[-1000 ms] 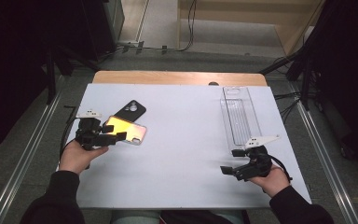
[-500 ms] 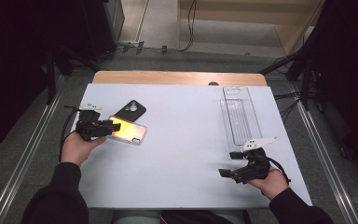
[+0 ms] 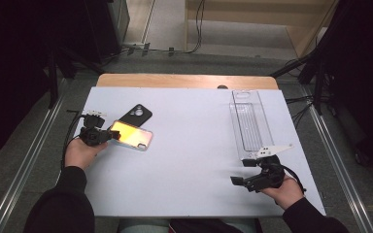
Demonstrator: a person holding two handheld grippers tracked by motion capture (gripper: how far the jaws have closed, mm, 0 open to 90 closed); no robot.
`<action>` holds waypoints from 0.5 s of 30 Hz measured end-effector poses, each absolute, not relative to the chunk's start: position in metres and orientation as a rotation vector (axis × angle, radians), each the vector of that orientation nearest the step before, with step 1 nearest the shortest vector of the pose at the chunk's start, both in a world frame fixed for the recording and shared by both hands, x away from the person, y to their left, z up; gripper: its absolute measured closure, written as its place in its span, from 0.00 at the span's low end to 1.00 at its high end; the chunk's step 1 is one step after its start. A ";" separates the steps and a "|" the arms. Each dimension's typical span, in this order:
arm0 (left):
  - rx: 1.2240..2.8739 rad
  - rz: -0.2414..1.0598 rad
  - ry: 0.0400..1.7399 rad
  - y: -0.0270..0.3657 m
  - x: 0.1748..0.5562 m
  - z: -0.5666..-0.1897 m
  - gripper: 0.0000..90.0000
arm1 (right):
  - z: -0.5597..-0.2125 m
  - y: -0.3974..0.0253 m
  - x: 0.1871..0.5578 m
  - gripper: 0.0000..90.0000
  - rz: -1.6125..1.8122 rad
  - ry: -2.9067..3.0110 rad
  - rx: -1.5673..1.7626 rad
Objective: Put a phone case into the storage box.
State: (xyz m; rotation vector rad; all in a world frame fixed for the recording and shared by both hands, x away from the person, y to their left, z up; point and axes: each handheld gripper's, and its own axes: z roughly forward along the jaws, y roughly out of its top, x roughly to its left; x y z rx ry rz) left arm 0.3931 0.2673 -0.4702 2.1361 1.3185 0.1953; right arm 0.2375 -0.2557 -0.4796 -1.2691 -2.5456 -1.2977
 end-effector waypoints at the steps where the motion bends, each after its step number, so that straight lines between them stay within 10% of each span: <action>1: 2.134 0.194 1.321 0.267 0.393 -0.470 1.00 | -0.479 -0.256 0.237 0.08 -1.302 -2.544 -1.271; 15: 2.151 0.154 1.293 0.267 0.385 -0.472 1.00 | -0.479 -0.256 0.237 0.08 -1.295 -2.552 -1.273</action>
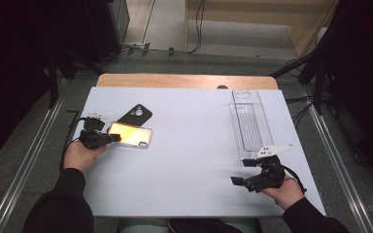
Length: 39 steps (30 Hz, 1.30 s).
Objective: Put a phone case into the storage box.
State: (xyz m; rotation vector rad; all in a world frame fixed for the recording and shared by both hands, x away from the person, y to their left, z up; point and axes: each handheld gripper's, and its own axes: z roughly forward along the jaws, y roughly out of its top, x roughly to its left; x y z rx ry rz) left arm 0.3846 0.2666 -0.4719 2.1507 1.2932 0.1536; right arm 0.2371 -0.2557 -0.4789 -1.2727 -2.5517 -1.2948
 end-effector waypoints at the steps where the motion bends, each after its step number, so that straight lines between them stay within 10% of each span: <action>1: 2.153 0.148 1.293 0.267 0.384 -0.472 1.00 | -0.479 -0.256 0.237 0.08 -1.294 -2.553 -1.274; 39: 2.166 -0.141 1.225 0.246 0.346 -0.485 1.00 | -0.479 -0.257 0.239 0.08 -1.301 -2.551 -1.278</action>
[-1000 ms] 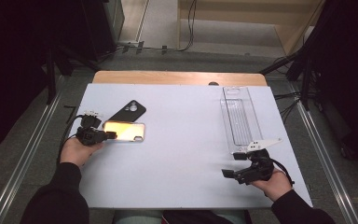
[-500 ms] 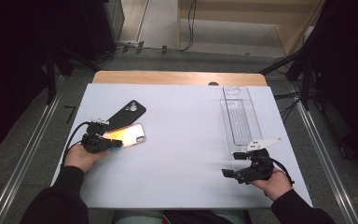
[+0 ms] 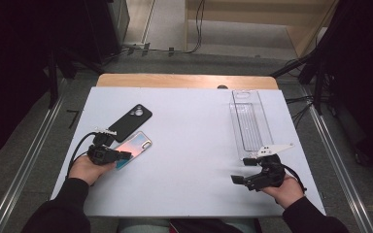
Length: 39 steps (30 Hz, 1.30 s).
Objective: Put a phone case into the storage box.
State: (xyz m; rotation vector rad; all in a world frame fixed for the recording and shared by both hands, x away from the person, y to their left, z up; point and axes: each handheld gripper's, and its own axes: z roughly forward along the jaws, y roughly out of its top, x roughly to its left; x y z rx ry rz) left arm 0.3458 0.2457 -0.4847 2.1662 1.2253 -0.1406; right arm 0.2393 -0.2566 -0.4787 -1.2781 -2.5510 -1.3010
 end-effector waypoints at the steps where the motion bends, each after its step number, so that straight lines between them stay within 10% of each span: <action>1: 2.136 -0.153 1.241 0.248 0.347 -0.484 0.97 | -0.479 -0.256 0.239 0.08 -1.299 -2.553 -1.276; 17: 2.063 -0.055 0.985 0.244 0.315 -0.463 0.37 | -0.479 -0.255 0.240 0.08 -1.304 -2.547 -1.257; 39: 2.064 -0.102 0.895 0.226 0.270 -0.463 0.32 | -0.482 -0.257 0.240 0.08 -1.289 -2.549 -1.242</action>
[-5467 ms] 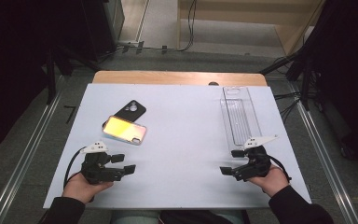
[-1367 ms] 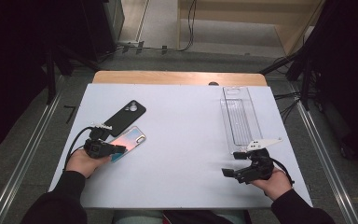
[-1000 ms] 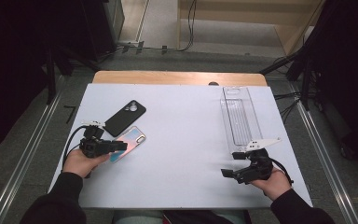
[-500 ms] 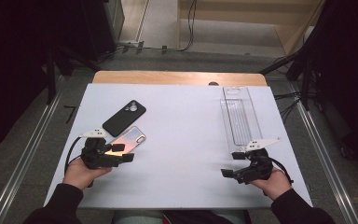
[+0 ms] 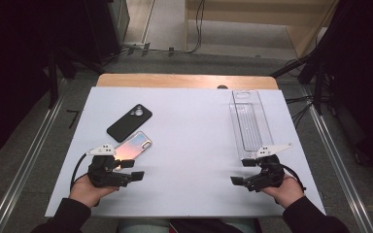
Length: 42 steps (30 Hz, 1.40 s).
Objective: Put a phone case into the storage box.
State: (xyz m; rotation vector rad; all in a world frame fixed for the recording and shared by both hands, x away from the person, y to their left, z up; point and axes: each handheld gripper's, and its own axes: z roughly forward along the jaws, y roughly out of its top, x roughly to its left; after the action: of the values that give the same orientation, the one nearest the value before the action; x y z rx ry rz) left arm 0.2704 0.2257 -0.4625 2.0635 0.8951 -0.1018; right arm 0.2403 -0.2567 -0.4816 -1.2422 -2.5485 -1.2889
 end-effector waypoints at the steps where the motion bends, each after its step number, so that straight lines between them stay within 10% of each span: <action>1: 2.067 -0.104 0.892 0.226 0.270 -0.462 0.32 | -0.482 -0.257 0.240 0.08 -1.290 -2.547 -1.243; 20: 2.076 -0.076 0.926 0.222 0.276 -0.458 0.31 | -0.483 -0.258 0.241 0.08 -1.276 -2.549 -1.248; 25: 2.101 -0.026 0.845 0.219 0.279 -0.453 0.00 | -0.483 -0.257 0.241 0.08 -1.274 -2.553 -1.246; 42: 2.121 0.097 0.950 0.240 0.312 -0.448 0.01 | -0.483 -0.258 0.241 0.08 -1.281 -2.552 -1.246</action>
State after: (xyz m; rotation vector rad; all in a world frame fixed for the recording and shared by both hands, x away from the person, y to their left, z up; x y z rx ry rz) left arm 0.3123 0.2403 -0.4479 2.1205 0.9495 0.0972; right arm 0.2410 -0.2579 -0.4826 -1.2461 -2.5516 -1.2812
